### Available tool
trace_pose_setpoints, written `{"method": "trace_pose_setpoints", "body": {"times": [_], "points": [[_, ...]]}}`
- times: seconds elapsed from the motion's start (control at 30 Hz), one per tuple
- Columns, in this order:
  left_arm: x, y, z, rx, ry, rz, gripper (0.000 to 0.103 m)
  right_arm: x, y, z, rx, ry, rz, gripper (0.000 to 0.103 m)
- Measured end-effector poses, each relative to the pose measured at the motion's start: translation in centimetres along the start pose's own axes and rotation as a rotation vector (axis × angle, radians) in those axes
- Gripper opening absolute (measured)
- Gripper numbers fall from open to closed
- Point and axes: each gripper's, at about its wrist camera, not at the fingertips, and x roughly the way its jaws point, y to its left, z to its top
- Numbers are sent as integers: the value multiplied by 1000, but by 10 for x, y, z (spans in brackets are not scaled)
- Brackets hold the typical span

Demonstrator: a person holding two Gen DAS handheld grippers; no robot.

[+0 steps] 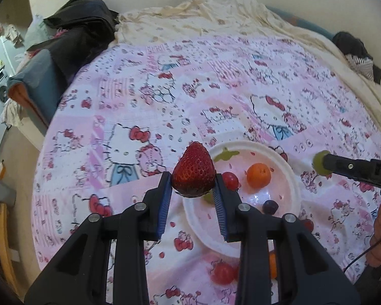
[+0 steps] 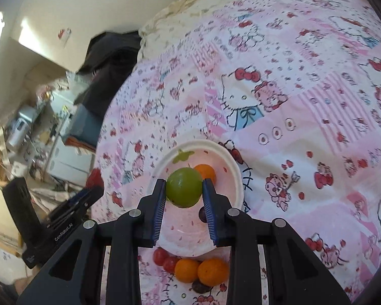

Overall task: Organize fruits
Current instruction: 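Carry the strawberry and green fruit in both grippers over the plate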

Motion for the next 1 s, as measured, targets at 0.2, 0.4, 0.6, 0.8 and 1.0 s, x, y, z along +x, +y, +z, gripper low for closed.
{"method": "trace_pose_setpoints", "body": {"times": [0.2,0.4,0.6,0.8,1.0], "points": [[29,-19,-7,56,40,5,28,34,3,-2,-42,71,-40,31],[52,-24,-16,75,83,10,28,59,1,-5,-55,135,-78,31],[68,-27,-25,81,120,-3,28,74,-6,-13,-54,184,-125,31],[78,-31,-30,109,140,7,28,81,-10,-16,-58,209,-164,31],[78,-30,-30,109,137,9,29,84,-15,-15,-39,227,-183,32]]}}
